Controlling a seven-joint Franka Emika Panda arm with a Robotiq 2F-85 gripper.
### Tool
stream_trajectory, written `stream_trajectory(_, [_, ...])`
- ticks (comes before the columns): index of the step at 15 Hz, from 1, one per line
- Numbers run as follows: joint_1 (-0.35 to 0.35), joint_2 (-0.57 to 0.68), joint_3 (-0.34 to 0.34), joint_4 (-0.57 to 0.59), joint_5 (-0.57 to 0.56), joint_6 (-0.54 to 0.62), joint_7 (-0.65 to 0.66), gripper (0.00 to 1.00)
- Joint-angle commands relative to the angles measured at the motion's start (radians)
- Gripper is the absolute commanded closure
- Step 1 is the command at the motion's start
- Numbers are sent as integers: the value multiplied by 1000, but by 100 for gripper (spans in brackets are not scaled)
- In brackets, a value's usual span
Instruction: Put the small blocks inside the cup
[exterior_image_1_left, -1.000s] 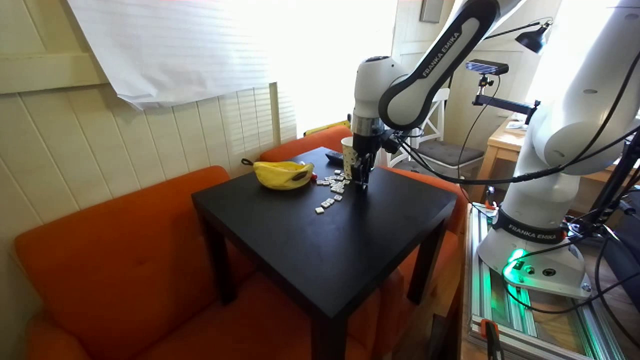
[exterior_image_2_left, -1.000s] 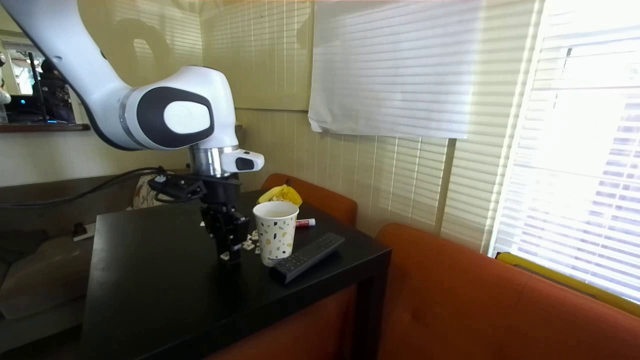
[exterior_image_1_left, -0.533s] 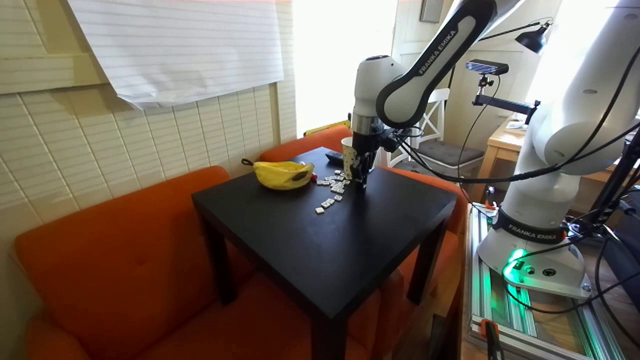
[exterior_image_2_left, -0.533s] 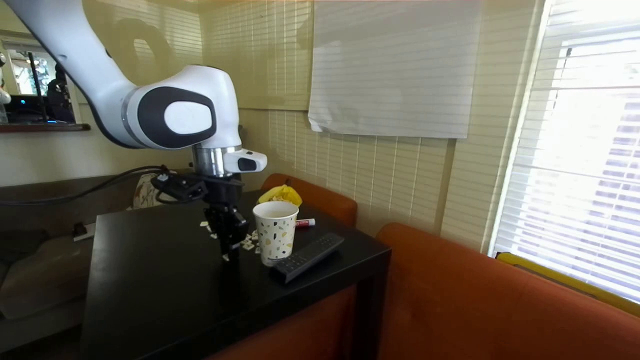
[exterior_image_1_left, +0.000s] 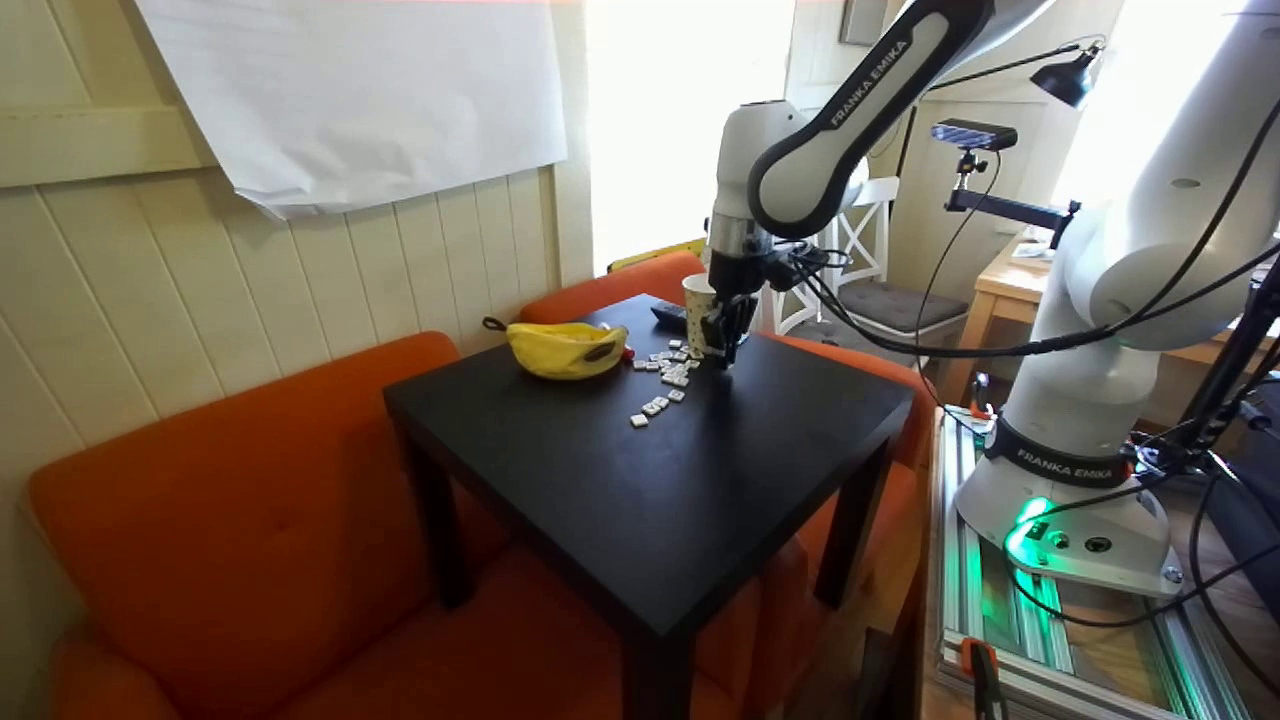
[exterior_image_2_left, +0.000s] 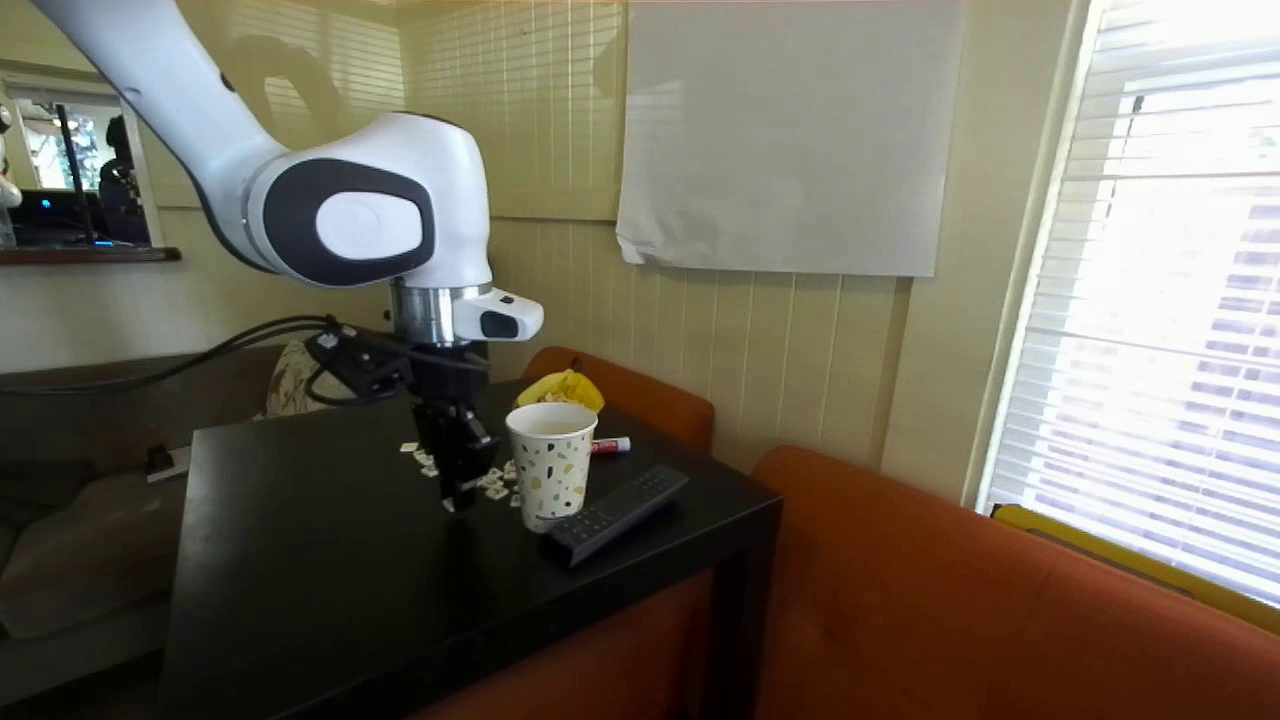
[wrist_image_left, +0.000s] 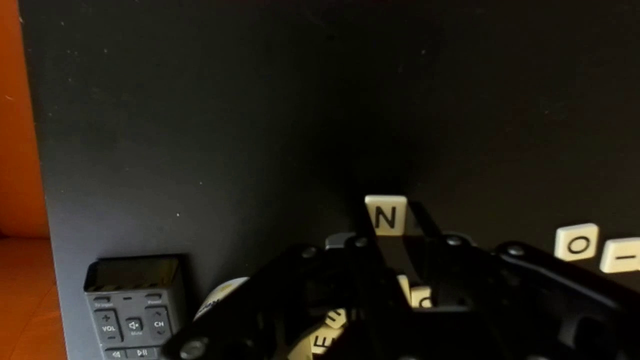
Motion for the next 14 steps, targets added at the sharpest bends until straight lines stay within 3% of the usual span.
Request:
stream_trajectory(1, [29,-153,-38,-31,98,-112,-74,95])
stream_trajectory(7, [28,-343,-63,-27,128,-253,-84,95])
stream_trajectory(14, [-32,-391,-39,-11,67,-140,-17,95])
